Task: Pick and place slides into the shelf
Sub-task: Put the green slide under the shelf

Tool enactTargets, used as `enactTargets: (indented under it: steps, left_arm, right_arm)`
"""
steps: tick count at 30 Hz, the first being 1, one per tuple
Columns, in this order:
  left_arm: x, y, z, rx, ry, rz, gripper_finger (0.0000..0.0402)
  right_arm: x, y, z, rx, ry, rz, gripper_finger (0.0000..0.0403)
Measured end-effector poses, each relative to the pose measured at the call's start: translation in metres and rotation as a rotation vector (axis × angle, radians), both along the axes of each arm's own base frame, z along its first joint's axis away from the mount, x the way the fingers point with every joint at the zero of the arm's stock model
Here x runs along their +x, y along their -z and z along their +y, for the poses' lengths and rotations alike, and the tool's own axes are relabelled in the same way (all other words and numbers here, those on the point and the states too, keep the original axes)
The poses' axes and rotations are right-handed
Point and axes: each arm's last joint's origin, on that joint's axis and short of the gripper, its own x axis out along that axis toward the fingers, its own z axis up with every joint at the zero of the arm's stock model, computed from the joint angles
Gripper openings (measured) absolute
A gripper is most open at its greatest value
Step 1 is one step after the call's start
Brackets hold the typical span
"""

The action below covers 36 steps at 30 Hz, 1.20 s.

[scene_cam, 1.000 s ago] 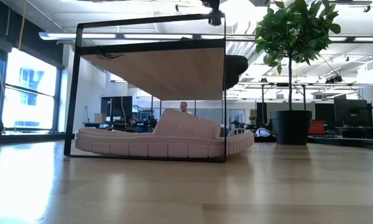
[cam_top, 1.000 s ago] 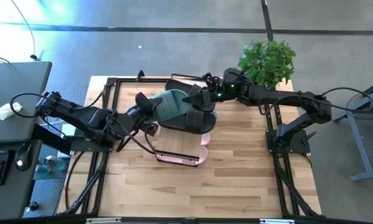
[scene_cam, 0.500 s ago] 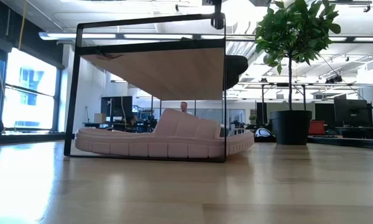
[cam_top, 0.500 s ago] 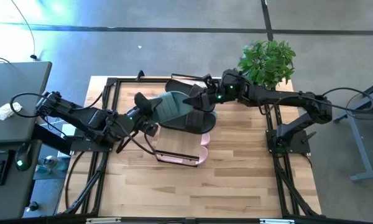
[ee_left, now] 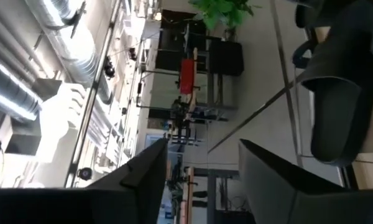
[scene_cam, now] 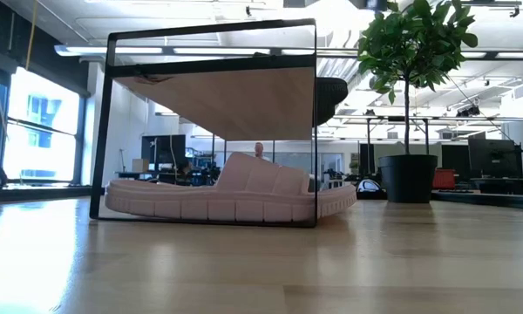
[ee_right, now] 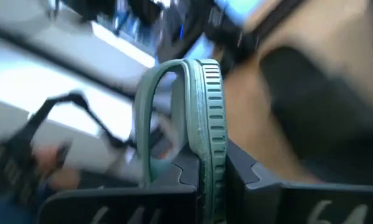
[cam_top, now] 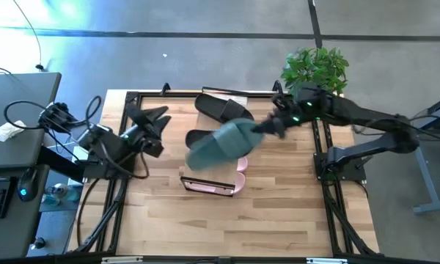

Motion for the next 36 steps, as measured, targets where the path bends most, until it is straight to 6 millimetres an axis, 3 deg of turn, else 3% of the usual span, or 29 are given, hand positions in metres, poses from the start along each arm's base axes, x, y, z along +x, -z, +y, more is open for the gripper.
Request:
enactTargets:
  steps: [8,13,16,22,27,32,36]
  left_arm:
    - [-0.017,-0.009,0.008,-0.019,0.010,-0.041,0.0210]
    - [-0.018,-0.010,0.008,-0.024,0.036,-0.043,0.0202]
    - [-0.018,-0.009,0.008,-0.027,0.053,-0.042,0.0195]
    - [-0.016,-0.008,0.007,-0.034,0.114,-0.032,0.0182]
    - [-0.017,-0.005,0.007,-0.029,0.113,-0.001,0.0173]
    - [-0.018,0.001,0.007,-0.038,0.109,0.031,0.0170]
    - [-0.019,0.004,0.008,-0.032,0.108,0.056,0.0170]
  right_arm:
    - [-0.073,0.000,0.047,0.245,-0.133,0.279,0.0005]
    - [-0.113,0.019,0.061,0.338,0.062,0.616,0.0005]
    - [-0.125,0.027,0.061,0.283,0.256,0.693,0.0005]
    - [-0.120,0.032,0.057,0.221,0.591,0.647,0.0004]
    - [-0.124,0.040,0.054,0.246,0.773,0.737,0.0004]
    - [-0.115,0.048,0.057,0.317,0.778,0.689,0.0003]
    - [-0.090,0.085,0.071,0.414,0.672,0.688,0.0003]
